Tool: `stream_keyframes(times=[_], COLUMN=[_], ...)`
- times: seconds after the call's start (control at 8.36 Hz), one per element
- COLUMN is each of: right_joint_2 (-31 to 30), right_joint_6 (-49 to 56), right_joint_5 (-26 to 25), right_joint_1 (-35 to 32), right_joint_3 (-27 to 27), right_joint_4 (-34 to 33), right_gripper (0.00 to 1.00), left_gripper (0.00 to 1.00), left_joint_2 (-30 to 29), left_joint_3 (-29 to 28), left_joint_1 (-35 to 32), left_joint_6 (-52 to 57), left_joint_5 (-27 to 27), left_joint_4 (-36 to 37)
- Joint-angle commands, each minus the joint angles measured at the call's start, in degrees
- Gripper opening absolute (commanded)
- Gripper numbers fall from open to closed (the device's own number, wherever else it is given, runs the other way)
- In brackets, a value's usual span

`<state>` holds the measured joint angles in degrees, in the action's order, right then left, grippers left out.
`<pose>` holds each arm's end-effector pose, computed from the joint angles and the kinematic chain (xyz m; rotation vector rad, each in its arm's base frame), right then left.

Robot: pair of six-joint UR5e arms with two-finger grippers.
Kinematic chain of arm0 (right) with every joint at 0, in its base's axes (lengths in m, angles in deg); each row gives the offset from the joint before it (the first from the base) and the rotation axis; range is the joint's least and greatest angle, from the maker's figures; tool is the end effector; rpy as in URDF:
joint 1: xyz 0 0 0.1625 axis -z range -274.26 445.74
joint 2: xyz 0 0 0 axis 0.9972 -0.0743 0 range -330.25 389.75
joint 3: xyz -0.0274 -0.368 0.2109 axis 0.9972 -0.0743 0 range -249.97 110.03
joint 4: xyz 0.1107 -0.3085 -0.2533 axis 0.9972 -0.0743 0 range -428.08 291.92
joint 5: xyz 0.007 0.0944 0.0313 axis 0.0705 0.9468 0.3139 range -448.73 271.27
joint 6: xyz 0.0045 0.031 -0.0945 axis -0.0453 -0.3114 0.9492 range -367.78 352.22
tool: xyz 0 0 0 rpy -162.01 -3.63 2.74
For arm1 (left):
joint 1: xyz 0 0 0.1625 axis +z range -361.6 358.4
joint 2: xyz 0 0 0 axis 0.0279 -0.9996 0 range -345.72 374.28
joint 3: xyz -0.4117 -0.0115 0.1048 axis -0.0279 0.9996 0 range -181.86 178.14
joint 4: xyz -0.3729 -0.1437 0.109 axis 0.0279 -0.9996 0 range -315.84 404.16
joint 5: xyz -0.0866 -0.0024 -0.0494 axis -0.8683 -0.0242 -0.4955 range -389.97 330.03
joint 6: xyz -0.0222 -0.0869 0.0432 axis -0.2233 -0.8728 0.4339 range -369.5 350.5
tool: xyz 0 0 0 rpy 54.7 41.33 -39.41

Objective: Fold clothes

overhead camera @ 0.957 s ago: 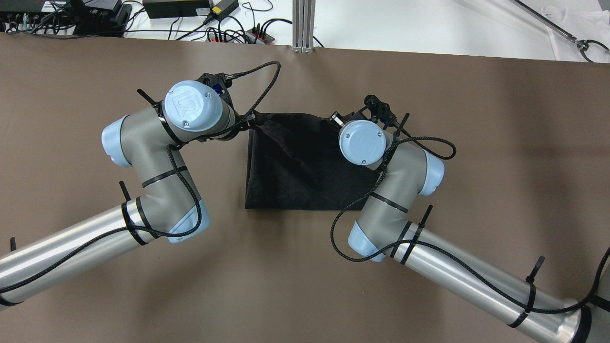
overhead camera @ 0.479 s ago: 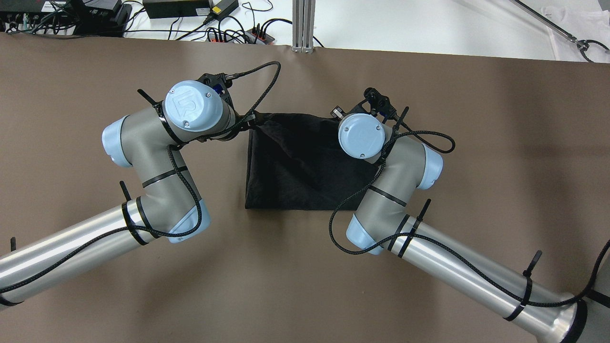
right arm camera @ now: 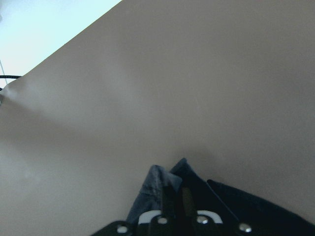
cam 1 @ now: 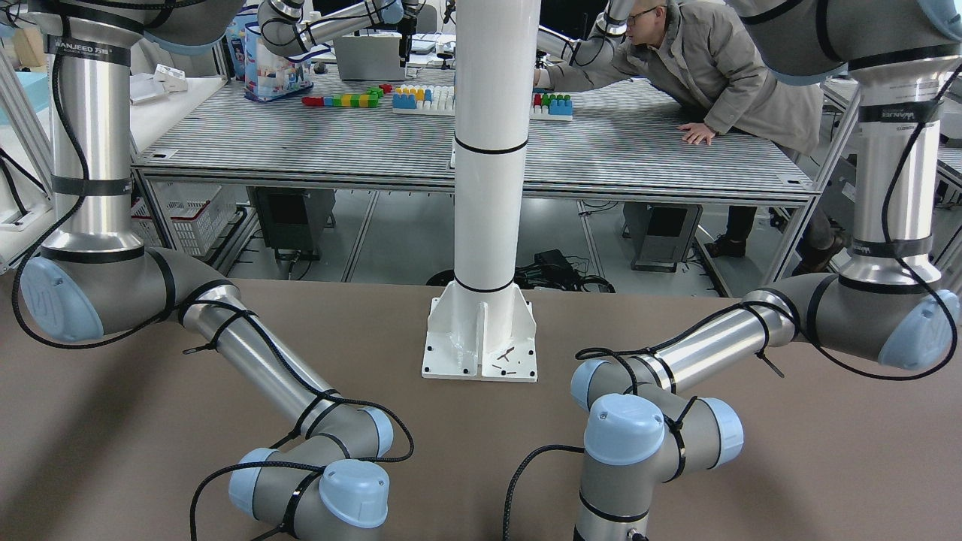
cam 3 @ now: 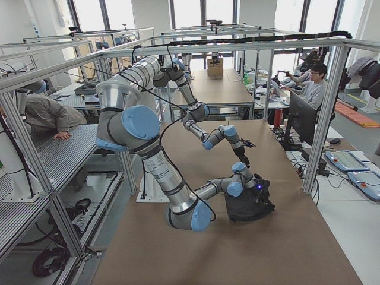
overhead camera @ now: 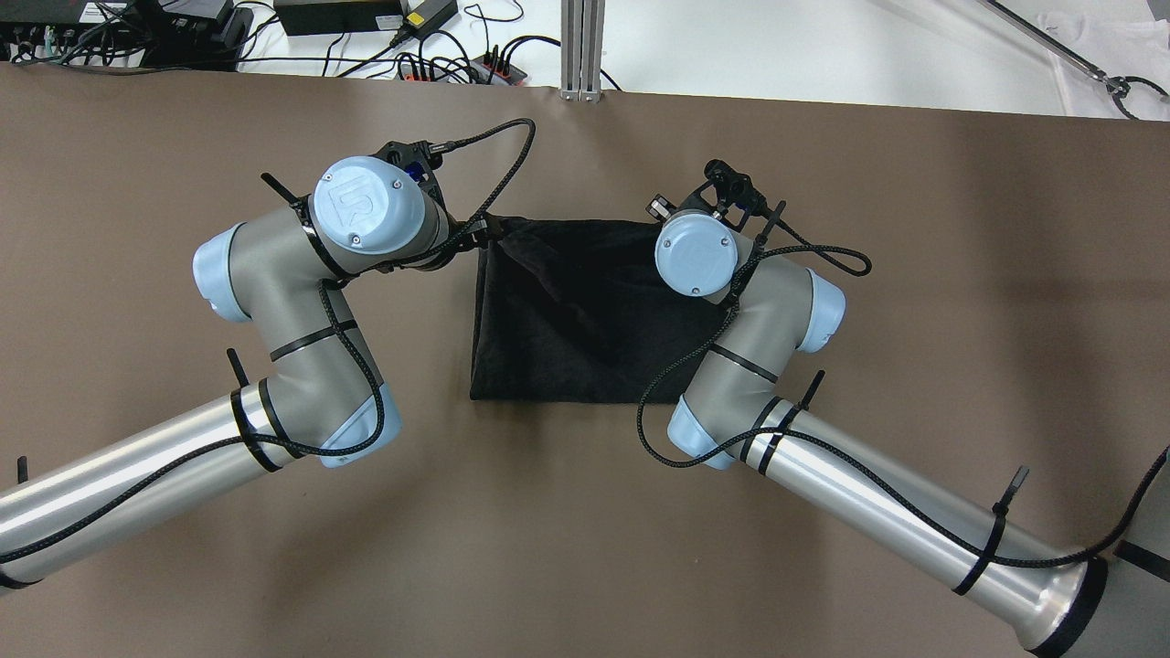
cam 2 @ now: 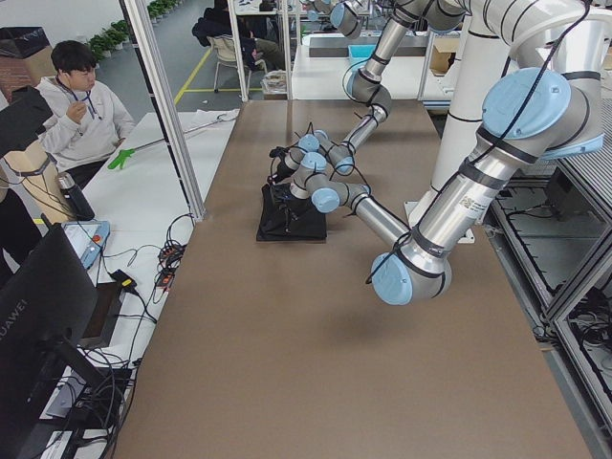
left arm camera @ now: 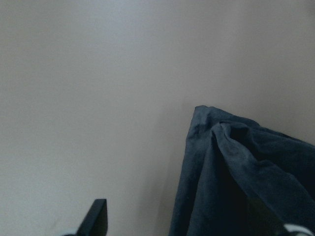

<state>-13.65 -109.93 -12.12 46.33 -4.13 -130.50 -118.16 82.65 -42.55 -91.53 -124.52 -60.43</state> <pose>-0.5263 -0.6347 0.2906 0.4341 -0.8252 0.9386 0.4767 -0.5796 0.2241 0.3084 0.8586 -0.5000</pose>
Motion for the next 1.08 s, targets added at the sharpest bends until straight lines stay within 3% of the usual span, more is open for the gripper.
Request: stream_keyframes(times=[0.0,0.24,0.48,0.6,0.96], right_joint_2=[1.12,0.16,-9.19,-14.47,-24.51], right_joint_6=[9.39,20.11,35.62,43.97,66.75], right_joint_5=[-0.07,6.05,13.27,15.12,16.37], right_joint_1=[-0.41,-2.5,-7.33,-9.88,-17.51], right_joint_3=[0.77,3.32,9.44,12.61,13.52], right_joint_4=[0.2,-0.5,-1.2,-1.2,-0.94], right_gripper=[0.93,0.94,0.94,0.94,0.94], left_gripper=[1.0,1.0,1.0,1.0,1.0], left_joint_2=[-0.01,3.13,6.04,8.14,18.5], left_joint_3=[0.48,4.42,5.5,5.5,5.41], left_joint_1=[0.0,-0.35,-3.32,-5.77,-16.48], left_joint_6=[0.47,1.52,7.81,13.68,39.94], left_joint_5=[0.07,-0.2,-1.59,-2.82,-4.49], left_joint_4=[0.0,0.26,0.35,0.35,0.44])
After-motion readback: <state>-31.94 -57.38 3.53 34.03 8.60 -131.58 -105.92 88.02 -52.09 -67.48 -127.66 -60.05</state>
